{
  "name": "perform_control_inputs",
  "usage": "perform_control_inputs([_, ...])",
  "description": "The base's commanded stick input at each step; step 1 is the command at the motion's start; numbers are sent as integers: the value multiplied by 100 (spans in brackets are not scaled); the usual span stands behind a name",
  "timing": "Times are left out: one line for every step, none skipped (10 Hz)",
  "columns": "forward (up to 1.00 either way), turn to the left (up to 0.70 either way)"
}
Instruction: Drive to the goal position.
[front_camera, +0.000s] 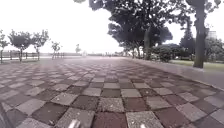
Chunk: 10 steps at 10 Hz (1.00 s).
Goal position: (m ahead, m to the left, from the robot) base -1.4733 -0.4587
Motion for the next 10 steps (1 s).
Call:
perform_control_inputs([0,0])
perform_control_inputs([0,0])
perform_control_inputs([0,0])
perform_control_inputs([0,0])
perform_control_inputs([59,1])
perform_control_inputs([70,1])
perform_control_inputs([70,1])
perform_control_inputs([70,1])
perform_control_inputs([70,1])
perform_control_inputs([70,1])
